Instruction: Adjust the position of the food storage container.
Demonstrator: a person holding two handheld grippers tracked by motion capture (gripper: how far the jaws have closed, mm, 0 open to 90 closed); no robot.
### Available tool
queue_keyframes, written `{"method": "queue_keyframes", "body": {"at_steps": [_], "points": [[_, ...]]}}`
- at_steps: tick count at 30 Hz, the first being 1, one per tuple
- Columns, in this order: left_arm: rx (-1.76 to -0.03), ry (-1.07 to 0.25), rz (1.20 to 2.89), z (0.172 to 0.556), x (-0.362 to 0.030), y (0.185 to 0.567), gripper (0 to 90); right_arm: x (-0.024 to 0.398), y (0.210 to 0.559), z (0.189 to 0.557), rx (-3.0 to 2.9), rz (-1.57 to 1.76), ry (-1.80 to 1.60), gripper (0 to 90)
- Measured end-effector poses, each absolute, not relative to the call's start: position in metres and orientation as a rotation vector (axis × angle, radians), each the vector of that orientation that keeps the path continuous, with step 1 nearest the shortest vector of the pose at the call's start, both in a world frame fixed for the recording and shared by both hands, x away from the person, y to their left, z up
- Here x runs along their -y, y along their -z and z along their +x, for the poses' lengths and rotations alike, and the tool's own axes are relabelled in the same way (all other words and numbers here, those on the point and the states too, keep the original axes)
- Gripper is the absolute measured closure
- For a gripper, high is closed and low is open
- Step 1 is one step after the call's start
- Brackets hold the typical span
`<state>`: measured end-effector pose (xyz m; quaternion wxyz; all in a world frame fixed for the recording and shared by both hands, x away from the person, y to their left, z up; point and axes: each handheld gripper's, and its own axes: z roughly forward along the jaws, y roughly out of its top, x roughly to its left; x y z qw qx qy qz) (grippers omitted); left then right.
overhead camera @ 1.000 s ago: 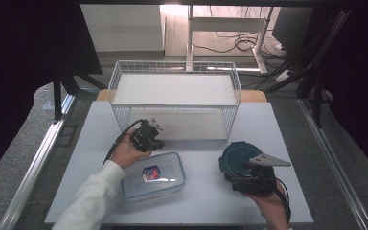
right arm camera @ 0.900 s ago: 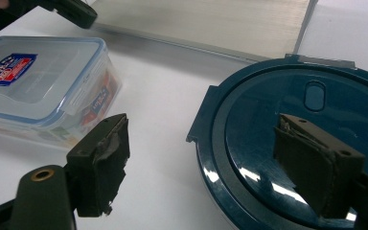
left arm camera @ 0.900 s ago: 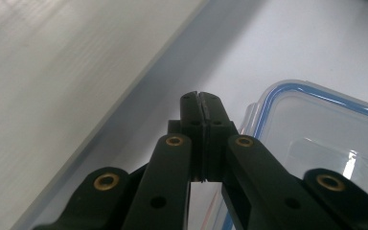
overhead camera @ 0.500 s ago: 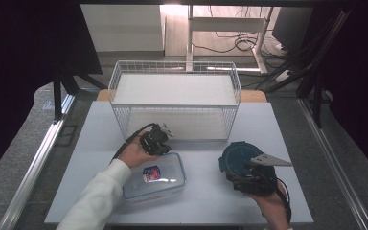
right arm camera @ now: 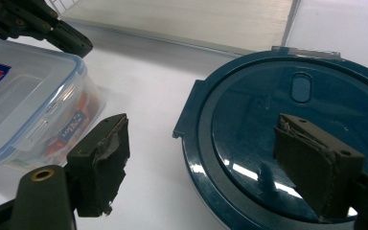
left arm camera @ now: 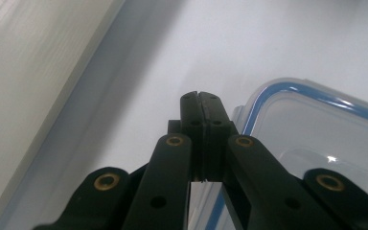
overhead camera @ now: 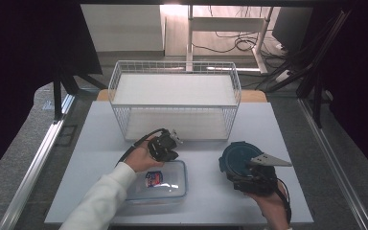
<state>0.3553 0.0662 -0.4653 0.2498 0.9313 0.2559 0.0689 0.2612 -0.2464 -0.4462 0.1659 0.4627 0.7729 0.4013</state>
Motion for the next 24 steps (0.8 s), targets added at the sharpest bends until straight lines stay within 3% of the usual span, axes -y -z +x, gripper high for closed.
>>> {"method": "queue_keyframes", "body": {"at_steps": [7, 14, 17, 24], "points": [[-0.735, -0.231, 2.412, 0.334, -0.102, 0.441, 90.0, 0.249, 0.445, 0.260, -2.184, 1.331, -1.146, 20.0], [-1.013, -0.332, 2.225, 0.296, -0.170, 0.433, 90.0, 0.248, 0.444, 0.259, -2.174, 1.340, -1.144, 20.1], [-1.155, -0.314, 2.148, 0.273, -0.204, 0.439, 90.0, 0.247, 0.443, 0.258, -2.171, 1.336, -1.141, 20.1], [-1.287, -0.288, 2.134, 0.248, -0.233, 0.468, 90.0, 0.246, 0.443, 0.258, -2.167, 1.340, -1.144, 20.1]]}}
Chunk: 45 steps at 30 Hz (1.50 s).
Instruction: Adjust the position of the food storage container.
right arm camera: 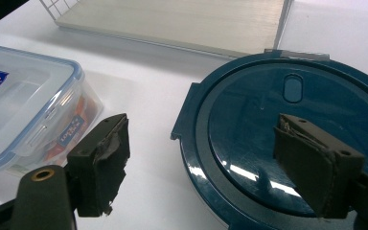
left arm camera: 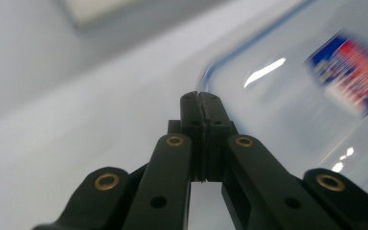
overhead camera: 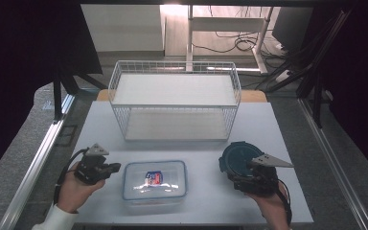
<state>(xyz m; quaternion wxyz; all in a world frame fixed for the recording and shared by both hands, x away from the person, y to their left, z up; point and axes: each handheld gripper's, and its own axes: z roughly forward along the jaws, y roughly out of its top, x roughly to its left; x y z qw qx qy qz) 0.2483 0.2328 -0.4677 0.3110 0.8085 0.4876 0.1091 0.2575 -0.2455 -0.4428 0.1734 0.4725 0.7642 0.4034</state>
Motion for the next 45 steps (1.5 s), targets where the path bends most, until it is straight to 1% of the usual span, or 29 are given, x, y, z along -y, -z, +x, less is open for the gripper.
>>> {"method": "queue_keyframes", "body": {"at_steps": [5, 7, 10, 12, 20, 35, 39, 43, 45], "points": [[-1.354, -0.204, 2.108, 0.246, -0.238, 0.493, 90.0, 0.244, 0.441, 0.256, -2.171, 1.332, -1.146, 20.1], [-1.343, -0.142, 2.117, 0.247, -0.233, 0.503, 90.0, 0.244, 0.442, 0.256, -2.170, 1.332, -1.141, 20.1], [-1.337, -0.118, 2.128, 0.249, -0.228, 0.507, 90.0, 0.245, 0.442, 0.256, -2.166, 1.339, -1.141, 20.1], [-1.345, -0.142, 2.146, 0.252, -0.224, 0.509, 90.0, 0.246, 0.442, 0.256, -2.164, 1.343, -1.138, 20.1], [-1.359, -0.108, 2.124, 0.261, -0.221, 0.512, 90.0, 0.246, 0.443, 0.256, -2.165, 1.341, -1.134, 20.1], [-1.308, -0.077, 2.139, 0.272, -0.193, 0.511, 90.0, 0.246, 0.442, 0.256, -2.165, 1.342, -1.134, 20.2], [-1.303, -0.042, 2.117, 0.272, -0.199, 0.510, 90.0, 0.247, 0.442, 0.256, -2.155, 1.345, -1.131, 20.2], [-1.322, -0.098, 2.073, 0.269, -0.209, 0.502, 90.0, 0.248, 0.440, 0.255, -2.141, 1.334, -1.155, 20.0], [-1.330, -0.159, 2.041, 0.262, -0.216, 0.493, 90.0, 0.247, 0.438, 0.255, -2.138, 1.335, -1.190, 20.0]]}}
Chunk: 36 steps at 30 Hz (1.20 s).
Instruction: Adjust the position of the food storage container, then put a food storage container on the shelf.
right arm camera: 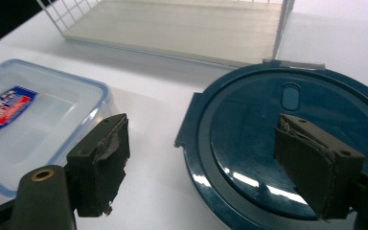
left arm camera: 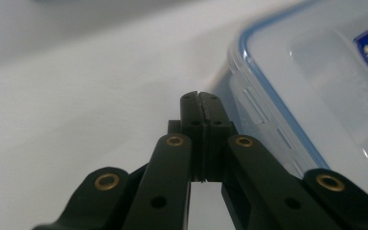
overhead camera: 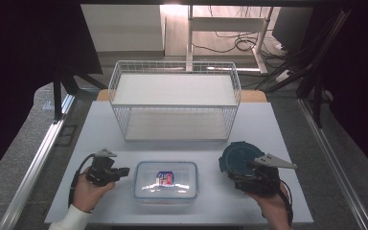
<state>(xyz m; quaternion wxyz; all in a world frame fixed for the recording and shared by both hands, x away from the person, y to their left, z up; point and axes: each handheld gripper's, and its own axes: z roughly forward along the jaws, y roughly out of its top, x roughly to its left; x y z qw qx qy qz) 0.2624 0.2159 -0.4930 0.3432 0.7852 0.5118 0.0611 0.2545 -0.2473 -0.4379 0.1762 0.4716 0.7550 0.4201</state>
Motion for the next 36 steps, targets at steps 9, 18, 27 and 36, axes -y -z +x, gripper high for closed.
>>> {"method": "queue_keyframes", "body": {"at_steps": [9, 18, 27, 36], "points": [[-1.334, -0.322, 1.869, 0.236, -0.230, 0.458, 37.7, 0.247, 0.433, 0.252, -2.142, 1.317, -1.271, 20.2], [-1.334, -0.274, 1.863, 0.236, -0.230, 0.458, 19.3, 0.237, 0.437, 0.251, -2.190, 1.323, -1.339, 22.2], [-1.318, -0.285, 1.819, 0.229, -0.237, 0.450, 16.8, 0.229, 0.436, 0.249, -2.249, 1.287, -1.327, 17.8], [-1.287, -0.230, 1.811, 0.227, -0.234, 0.456, 11.1, 0.211, 0.441, 0.247, -2.324, 1.340, -1.356, 15.5]]}}
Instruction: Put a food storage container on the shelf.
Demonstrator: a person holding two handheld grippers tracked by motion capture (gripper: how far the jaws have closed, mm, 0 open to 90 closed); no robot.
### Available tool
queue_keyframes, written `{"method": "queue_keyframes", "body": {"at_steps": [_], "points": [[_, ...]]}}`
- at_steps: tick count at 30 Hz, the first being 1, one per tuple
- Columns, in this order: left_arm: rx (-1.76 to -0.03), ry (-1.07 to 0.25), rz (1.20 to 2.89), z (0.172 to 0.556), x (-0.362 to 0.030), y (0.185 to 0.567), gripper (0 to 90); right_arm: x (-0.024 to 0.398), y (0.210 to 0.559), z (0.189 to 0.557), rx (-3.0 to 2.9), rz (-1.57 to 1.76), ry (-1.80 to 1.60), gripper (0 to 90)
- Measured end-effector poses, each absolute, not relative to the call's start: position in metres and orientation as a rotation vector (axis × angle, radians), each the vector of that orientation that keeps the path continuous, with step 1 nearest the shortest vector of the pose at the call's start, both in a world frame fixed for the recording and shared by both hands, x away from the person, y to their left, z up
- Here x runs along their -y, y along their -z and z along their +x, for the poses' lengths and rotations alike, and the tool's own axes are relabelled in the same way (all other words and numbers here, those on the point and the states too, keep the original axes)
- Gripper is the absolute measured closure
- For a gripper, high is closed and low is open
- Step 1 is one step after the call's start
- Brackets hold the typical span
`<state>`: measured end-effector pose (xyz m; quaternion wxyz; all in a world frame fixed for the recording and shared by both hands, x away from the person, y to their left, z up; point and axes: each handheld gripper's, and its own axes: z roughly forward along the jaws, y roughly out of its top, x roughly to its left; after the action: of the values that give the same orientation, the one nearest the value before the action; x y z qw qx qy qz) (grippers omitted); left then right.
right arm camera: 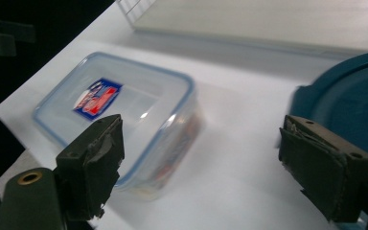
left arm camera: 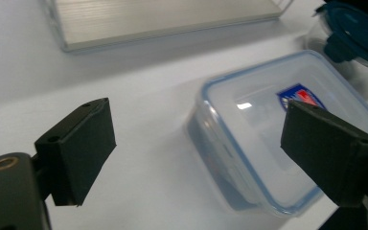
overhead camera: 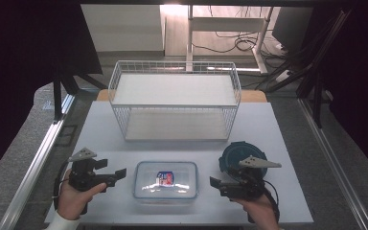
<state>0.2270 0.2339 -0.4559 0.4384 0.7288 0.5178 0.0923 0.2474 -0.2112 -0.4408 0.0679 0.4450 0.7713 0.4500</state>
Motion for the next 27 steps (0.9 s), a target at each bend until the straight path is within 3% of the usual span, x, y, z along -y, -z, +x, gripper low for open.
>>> {"method": "queue_keyframes", "body": {"at_steps": [16, 27], "points": [[-1.320, 0.000, 1.773, 0.236, -0.222, 0.481, 16.0, 0.166, 0.471, 0.251, -2.443, 1.522, -1.372, 12.9], [-1.377, 0.188, 1.716, 0.247, -0.208, 0.503, 7.9, 0.145, 0.492, 0.255, -2.455, 1.600, -1.357, 10.9]]}}
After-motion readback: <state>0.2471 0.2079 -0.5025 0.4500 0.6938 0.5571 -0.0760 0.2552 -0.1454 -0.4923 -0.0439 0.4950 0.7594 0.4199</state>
